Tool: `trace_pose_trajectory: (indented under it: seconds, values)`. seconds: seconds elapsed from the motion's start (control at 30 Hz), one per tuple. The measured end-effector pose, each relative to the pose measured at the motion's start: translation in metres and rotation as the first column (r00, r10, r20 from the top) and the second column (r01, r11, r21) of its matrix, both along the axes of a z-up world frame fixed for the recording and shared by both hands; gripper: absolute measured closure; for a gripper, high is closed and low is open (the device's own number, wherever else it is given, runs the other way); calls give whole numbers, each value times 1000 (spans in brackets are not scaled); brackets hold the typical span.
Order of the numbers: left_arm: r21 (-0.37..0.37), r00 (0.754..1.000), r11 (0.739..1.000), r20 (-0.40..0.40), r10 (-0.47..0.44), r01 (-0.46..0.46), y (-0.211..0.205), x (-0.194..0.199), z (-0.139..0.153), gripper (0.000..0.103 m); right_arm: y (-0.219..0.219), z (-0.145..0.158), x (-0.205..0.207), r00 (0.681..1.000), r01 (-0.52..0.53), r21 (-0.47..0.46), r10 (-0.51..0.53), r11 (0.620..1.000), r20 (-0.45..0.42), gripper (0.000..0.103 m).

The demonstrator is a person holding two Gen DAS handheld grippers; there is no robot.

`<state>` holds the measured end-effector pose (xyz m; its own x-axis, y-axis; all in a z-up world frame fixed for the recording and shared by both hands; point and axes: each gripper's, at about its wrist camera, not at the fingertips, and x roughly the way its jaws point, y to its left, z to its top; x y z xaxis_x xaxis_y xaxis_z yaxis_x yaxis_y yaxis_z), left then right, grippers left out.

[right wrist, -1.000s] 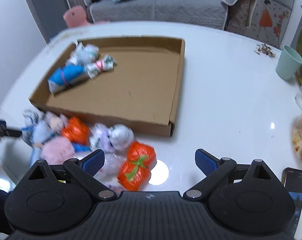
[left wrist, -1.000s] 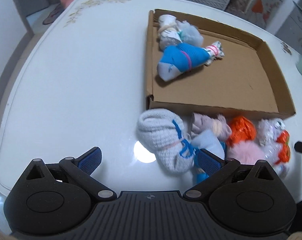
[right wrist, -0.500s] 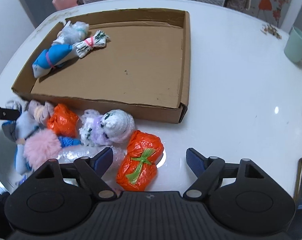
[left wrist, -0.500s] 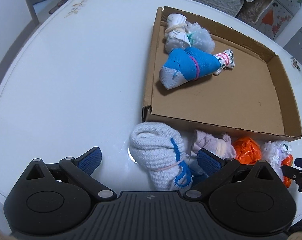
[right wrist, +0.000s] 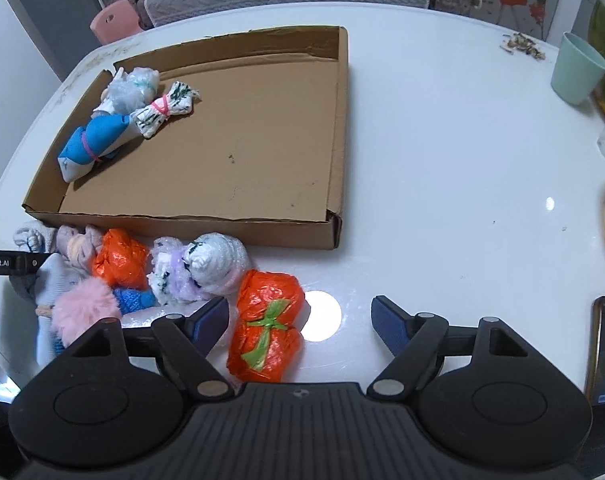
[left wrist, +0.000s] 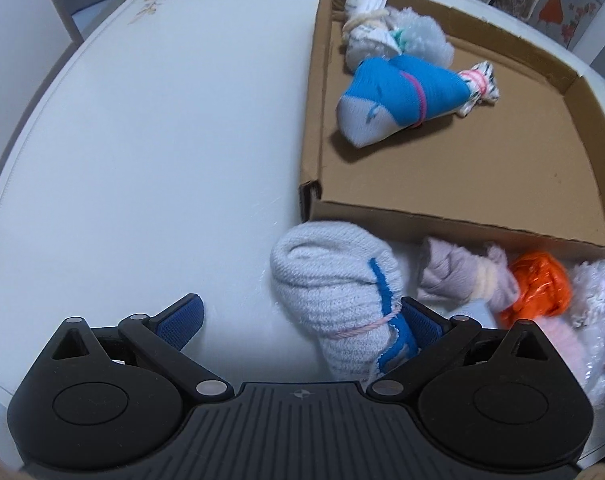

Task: Organize objects
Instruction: 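Grasp the grey knit sock with left tool while right tool grasps orange packet, then lower the grey sock and orange packet into the tray and open both tools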

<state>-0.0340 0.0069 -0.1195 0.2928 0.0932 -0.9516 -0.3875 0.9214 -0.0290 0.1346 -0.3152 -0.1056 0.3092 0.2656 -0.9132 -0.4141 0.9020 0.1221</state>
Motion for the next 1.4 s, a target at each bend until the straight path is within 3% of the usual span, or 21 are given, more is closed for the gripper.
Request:
trace_pose_trajectory:
  seconds: [0.13, 0.23, 0.33, 0.37, 0.4, 0.5, 0.87, 1.03, 1.27, 1.4]
  values:
    - [47, 1000, 999, -1, -9, 9, -1, -2, -2, 1, 4, -7, -1, 1000, -24, -23, 24, 999, -12, 38]
    - [42, 1000, 999, 16, -8, 8, 3, -4, -3, 5, 3, -7, 0, 999, -26, -7, 26, 1000, -29, 59]
    - [44, 999, 999, 37, -28, 27, 2, -5, 2, 19, 2, -9, 0, 999, -30, -5, 30, 1000, -39, 70]
    - [46, 998, 998, 44, -33, 31, 1, -6, 4, 28, 1, -9, 1, 998, -30, 0, 30, 1000, -46, 74]
    - [46, 998, 998, 50, -34, 31, 0, -7, 6, 39, 0, -9, 1, 998, -30, 1, 30, 1000, -47, 75]
    - [38, 998, 999, 56, -26, 24, 2, -8, 7, 48, -4, -7, 2, 998, -23, 8, 23, 1000, -54, 77]
    - [54, 998, 997, 45, 45, -48, 21, -21, 27, 53, -28, 7, 4, 999, -3, 40, 4, 999, -37, 78]
    - [58, 992, 997, 119, 36, -43, 22, -24, 58, 53, -47, 37, 5, 999, 31, 86, -35, 996, 35, 78]
    - [128, 952, 983, 258, -162, 133, -10, 10, 120, 53, -48, 70, 15, 988, 46, 200, -74, 979, 136, 78]
    - [218, 915, 937, 243, -322, 272, -37, 35, 132, 53, -22, 89, 27, 980, -6, 249, -43, 968, 194, 78]
